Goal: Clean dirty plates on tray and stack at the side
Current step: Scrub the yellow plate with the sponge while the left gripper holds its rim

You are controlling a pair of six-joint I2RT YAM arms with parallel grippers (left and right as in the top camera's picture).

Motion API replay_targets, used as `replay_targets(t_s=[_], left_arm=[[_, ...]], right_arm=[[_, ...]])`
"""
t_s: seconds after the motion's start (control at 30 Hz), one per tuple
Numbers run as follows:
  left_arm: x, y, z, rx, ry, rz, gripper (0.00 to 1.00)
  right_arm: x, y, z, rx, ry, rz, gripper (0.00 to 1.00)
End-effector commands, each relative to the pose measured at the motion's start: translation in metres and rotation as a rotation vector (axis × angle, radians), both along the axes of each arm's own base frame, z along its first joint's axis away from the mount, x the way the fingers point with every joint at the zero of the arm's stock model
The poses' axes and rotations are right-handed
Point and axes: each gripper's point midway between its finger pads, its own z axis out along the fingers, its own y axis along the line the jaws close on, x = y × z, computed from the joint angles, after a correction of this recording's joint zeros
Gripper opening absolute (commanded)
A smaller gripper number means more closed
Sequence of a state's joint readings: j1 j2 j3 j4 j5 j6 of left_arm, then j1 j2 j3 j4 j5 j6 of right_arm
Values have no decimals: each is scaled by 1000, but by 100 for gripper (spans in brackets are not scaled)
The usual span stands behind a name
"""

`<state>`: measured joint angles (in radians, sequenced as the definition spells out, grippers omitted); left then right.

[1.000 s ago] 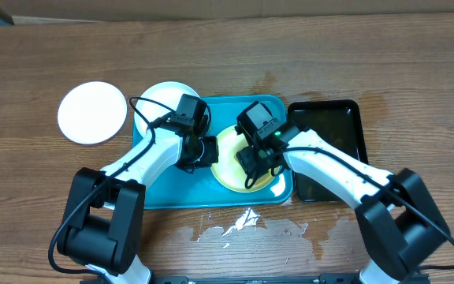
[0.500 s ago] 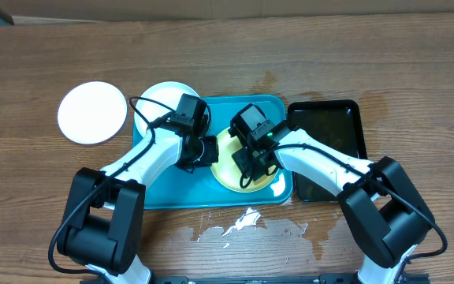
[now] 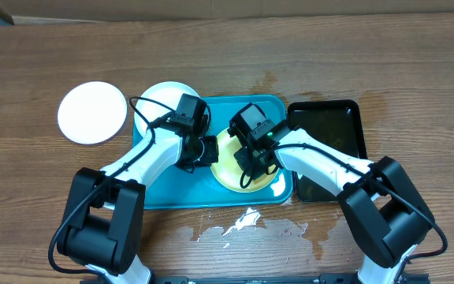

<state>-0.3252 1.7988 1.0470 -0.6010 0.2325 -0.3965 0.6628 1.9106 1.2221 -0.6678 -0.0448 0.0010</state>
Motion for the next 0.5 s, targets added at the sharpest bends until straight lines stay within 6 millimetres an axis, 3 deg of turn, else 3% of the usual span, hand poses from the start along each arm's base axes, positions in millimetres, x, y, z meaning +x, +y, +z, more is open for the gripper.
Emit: replay_targets(t_s=[0.0, 0.07, 0.13, 0.17, 0.2, 0.37, 0.47], left_arm=[[-4, 0, -7, -6, 27, 11, 7], [-4, 0, -7, -6, 27, 11, 7], [-4, 0, -7, -6, 27, 11, 7], [-4, 0, -7, -7, 26, 11, 7], [-4, 0, -7, -7, 26, 11, 4], [-4, 0, -6, -6, 27, 11, 4], [-4, 1, -6, -5, 30, 12, 4]], right_arm=[[9, 10, 14, 25, -31, 8, 64], [5, 7, 12, 12, -14, 8, 62], [2, 5, 11, 5, -4, 8, 47], [2, 5, 11, 3, -2, 8, 30], [2, 5, 11, 4, -2, 7, 4], [2, 18, 28, 77, 28, -6, 4], [14, 22, 60, 110, 6, -41, 4]])
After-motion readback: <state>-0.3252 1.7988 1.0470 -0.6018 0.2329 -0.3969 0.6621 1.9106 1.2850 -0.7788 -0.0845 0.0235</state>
